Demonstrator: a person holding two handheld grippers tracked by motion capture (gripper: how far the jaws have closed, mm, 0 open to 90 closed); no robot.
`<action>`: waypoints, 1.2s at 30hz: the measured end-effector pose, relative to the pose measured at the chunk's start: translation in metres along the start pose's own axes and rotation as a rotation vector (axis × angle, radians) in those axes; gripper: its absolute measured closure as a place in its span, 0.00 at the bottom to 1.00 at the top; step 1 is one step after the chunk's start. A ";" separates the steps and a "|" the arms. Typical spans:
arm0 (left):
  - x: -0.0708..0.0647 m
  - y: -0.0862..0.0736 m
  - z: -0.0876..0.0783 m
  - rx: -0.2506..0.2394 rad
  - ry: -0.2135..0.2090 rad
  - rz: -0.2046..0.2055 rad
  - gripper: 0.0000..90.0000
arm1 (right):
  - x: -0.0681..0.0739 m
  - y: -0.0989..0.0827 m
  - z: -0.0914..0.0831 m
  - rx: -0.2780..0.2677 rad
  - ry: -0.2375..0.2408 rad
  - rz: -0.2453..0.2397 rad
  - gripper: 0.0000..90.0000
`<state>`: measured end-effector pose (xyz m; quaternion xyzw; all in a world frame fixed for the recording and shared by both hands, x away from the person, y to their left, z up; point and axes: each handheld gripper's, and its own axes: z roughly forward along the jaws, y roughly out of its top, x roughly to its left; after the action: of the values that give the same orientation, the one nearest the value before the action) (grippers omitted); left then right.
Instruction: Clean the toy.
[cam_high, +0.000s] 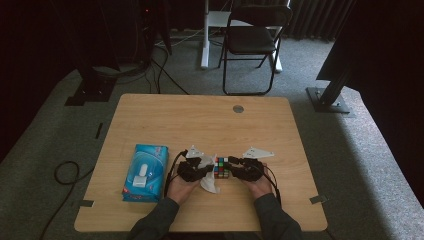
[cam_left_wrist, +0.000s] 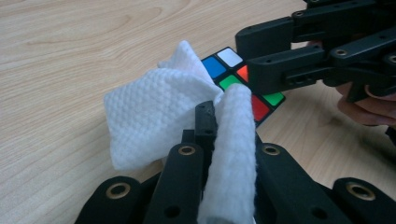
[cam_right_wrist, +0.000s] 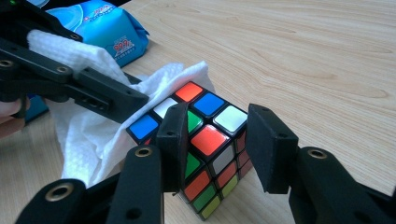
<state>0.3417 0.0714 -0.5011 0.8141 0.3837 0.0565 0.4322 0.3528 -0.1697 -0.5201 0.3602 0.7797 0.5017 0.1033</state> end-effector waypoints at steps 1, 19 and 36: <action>-0.001 -0.001 0.000 0.000 -0.001 0.000 0.96 | 0.000 0.000 0.000 0.000 0.001 0.000 0.67; 0.010 -0.025 0.027 0.101 0.050 -0.030 0.96 | 0.000 0.000 0.000 -0.001 0.008 0.010 0.67; 0.023 -0.008 0.021 0.046 0.100 -0.056 0.96 | 0.000 -0.001 0.000 0.004 0.027 0.006 0.67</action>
<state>0.3626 0.0758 -0.5256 0.8088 0.4289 0.0763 0.3951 0.3526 -0.1697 -0.5206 0.3561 0.7808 0.5053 0.0906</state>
